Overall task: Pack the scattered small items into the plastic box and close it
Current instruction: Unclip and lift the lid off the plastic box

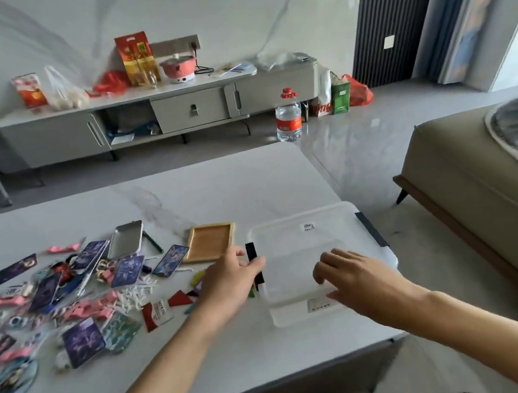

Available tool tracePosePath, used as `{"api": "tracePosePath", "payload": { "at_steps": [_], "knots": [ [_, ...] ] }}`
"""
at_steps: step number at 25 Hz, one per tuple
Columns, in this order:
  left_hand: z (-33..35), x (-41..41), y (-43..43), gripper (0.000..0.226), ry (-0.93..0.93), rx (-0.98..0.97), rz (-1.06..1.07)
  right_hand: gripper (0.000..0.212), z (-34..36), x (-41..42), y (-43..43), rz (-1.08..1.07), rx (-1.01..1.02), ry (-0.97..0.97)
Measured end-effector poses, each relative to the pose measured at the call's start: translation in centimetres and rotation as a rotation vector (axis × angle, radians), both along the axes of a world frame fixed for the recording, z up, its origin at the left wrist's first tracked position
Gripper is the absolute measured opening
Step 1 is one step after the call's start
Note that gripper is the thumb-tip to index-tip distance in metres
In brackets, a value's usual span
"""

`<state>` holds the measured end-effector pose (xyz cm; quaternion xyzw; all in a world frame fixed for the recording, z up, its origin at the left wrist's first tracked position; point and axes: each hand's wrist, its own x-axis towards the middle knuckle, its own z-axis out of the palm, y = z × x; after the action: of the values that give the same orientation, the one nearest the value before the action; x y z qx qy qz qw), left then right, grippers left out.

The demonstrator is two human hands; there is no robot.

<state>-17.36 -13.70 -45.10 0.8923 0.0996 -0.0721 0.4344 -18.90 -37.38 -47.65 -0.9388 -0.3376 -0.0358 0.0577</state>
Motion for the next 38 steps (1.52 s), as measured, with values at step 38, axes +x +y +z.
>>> {"api": "tracePosePath", "payload": {
  "at_steps": [38],
  "knots": [
    [-2.5,1.6,-1.5,0.024,-0.013,0.405,-0.003,0.044,-1.7,6.0,-4.8,-1.025,0.605,0.473]
  ]
}}
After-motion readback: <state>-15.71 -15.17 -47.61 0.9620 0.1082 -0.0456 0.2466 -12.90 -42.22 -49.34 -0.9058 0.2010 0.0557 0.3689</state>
